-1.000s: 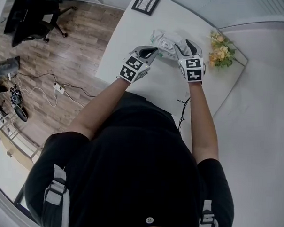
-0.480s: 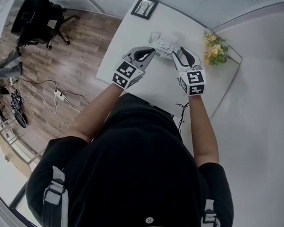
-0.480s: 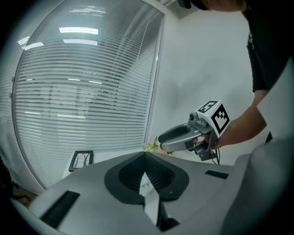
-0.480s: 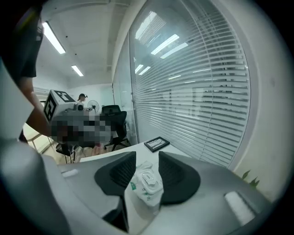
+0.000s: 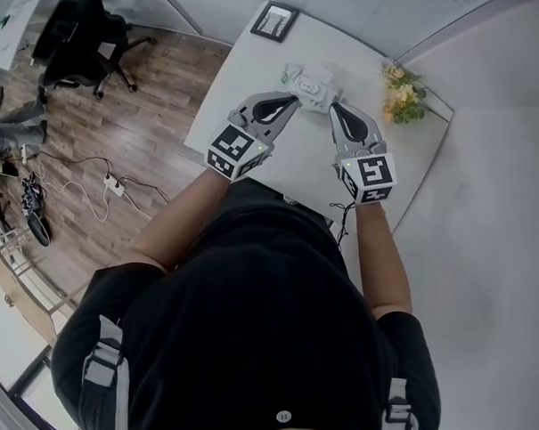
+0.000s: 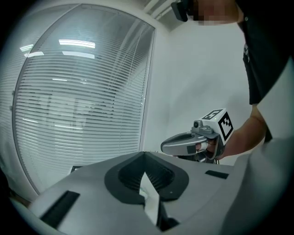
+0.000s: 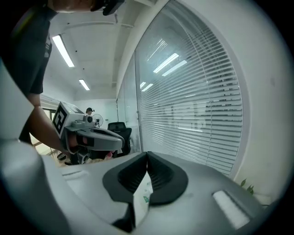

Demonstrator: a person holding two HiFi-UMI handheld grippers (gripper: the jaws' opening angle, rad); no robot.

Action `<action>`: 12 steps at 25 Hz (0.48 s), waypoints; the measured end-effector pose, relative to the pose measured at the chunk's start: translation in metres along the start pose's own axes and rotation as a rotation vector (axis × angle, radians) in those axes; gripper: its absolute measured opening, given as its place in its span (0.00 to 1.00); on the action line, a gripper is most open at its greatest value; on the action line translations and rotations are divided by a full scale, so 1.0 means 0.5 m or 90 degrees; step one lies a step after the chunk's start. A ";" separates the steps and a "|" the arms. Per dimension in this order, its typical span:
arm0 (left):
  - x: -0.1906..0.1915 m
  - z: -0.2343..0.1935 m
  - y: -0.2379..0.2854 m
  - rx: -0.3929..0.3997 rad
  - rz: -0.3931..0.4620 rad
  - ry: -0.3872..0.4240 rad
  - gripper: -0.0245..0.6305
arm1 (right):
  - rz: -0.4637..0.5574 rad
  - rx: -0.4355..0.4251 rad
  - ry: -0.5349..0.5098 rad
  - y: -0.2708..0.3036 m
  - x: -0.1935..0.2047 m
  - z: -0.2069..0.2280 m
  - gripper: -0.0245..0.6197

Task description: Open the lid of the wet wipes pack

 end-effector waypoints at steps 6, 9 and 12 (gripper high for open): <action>-0.051 0.029 -0.038 0.004 0.041 0.006 0.04 | 0.052 -0.014 -0.018 -0.042 -0.057 -0.048 0.05; -0.075 0.041 -0.057 0.007 0.062 0.010 0.04 | 0.068 -0.019 -0.030 -0.057 -0.080 -0.068 0.05; -0.094 0.055 -0.075 0.008 0.079 0.015 0.04 | 0.081 -0.023 -0.043 -0.072 -0.101 -0.084 0.05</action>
Point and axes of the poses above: the fingertips, and each gripper's own axes: y forward along the fingers, z to its right, x out of its underside, the point moved 2 cm from there along -y, backward along the fingers, and after that the axes turned 15 degrees about -x, right-handed, at the moved point
